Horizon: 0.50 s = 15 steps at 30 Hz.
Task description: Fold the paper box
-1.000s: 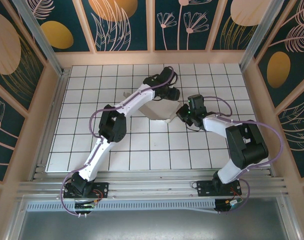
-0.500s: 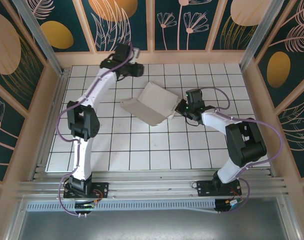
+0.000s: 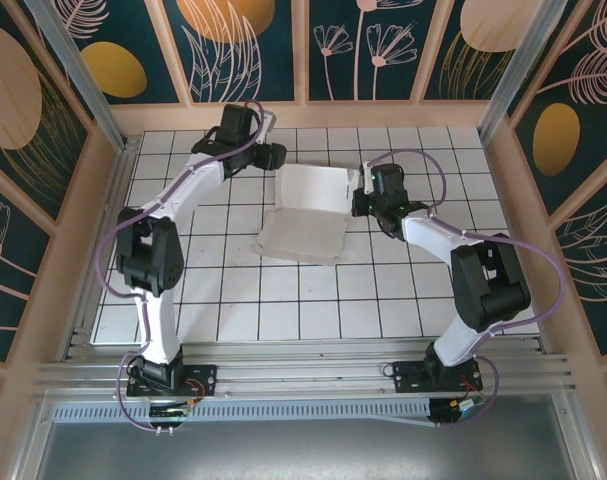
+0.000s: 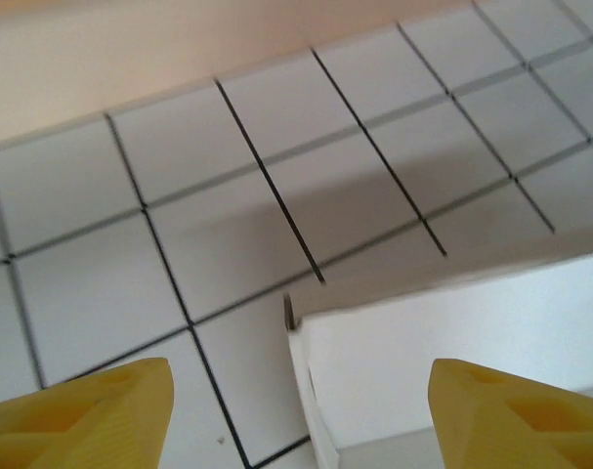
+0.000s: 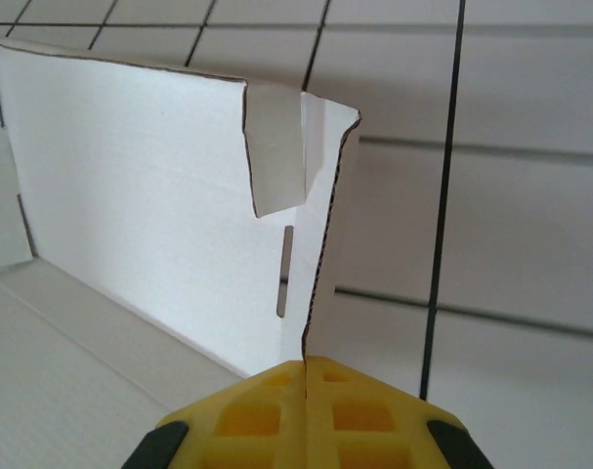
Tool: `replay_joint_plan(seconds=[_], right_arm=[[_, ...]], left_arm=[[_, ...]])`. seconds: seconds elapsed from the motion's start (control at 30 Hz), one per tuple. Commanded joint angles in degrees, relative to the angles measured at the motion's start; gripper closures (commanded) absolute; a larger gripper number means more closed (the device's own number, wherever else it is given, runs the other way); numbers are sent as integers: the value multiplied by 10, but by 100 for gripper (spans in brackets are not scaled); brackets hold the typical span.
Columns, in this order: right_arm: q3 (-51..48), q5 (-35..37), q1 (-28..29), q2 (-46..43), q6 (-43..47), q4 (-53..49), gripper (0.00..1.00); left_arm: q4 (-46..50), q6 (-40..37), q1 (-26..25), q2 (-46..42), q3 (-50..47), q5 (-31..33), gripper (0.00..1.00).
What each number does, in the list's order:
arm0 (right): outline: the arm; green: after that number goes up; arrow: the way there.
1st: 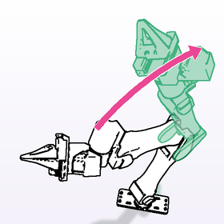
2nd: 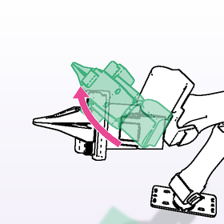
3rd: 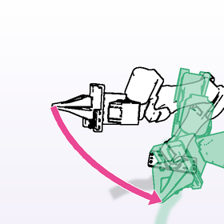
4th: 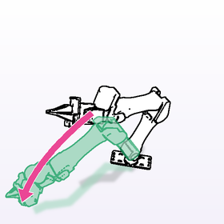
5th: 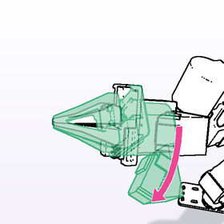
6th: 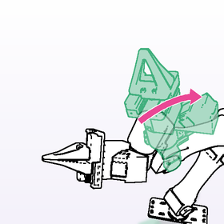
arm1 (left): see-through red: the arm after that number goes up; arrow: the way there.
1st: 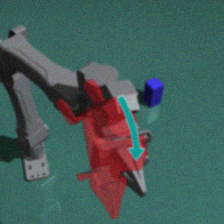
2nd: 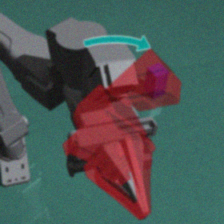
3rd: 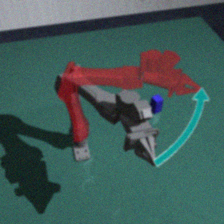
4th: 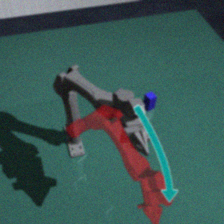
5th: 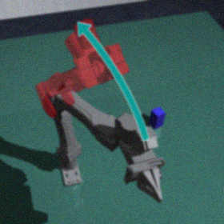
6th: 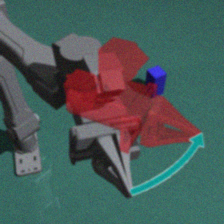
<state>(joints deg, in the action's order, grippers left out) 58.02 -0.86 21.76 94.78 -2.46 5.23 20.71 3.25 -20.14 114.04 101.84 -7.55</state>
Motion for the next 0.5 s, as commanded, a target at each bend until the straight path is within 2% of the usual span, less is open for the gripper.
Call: replay_joint_plan(seconds=[0.0, 0.13, 0.23, 0.37, 0.47], right_arm=[[-23, 30, 6, -25, 127, 118, 100], [-118, 20, 9, -51, 235, 298, 100], [-179, 20, 11, -53, 279, 416, 100], [-197, 20, 14, -39, 278, 442, 100], [-221, -1, 16, -35, 261, 471, 100]], left_arm=[[-112, 63, 5, -69, -46, 62, 30], [-108, 139, 12, -88, -75, 60, 29], [-100, 194, 13, -106, -104, 45, 29], [-222, 229, 3, -177, -235, -65, 33], [-235, 204, -51, -197, -275, -85, 42]])
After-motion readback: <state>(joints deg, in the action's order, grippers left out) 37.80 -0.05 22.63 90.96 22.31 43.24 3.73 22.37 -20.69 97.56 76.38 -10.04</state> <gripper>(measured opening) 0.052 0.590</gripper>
